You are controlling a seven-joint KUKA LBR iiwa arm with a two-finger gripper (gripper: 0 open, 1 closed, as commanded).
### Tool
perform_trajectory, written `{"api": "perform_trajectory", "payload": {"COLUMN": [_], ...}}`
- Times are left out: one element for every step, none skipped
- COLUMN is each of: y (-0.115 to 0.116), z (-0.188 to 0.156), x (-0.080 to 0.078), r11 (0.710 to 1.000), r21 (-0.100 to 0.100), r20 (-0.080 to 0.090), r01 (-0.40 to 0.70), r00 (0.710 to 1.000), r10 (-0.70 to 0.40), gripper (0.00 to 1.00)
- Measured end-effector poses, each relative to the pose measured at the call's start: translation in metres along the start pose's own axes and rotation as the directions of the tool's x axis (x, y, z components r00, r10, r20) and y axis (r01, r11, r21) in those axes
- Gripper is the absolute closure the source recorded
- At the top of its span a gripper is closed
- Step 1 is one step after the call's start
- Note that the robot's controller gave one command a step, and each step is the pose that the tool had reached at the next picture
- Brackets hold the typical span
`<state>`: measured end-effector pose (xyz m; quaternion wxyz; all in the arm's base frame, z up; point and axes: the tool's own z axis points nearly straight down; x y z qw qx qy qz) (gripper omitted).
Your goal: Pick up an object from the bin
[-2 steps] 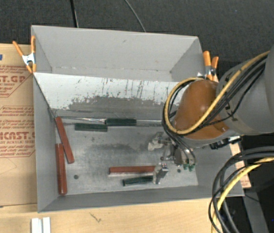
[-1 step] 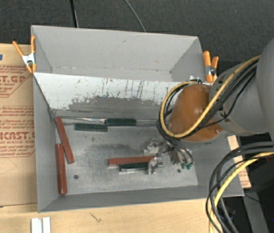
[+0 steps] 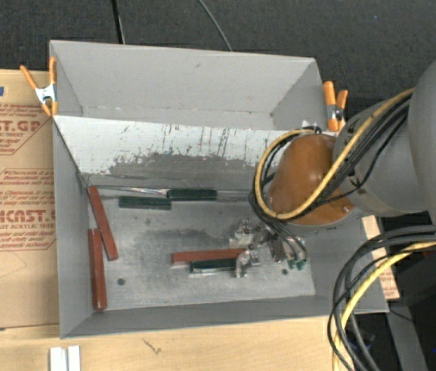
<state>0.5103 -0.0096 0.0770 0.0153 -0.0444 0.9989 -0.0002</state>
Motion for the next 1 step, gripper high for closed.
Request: {"api": "perform_trajectory", "payload": {"y": [-0.0007], "z": [-0.1299], "x": [-0.0293], "r11": [1.0], "r21": [-0.002], "r20": [-0.028], "r01": [0.01], "r00": [1.0], "r10": [-0.01], "gripper": [1.0]}}
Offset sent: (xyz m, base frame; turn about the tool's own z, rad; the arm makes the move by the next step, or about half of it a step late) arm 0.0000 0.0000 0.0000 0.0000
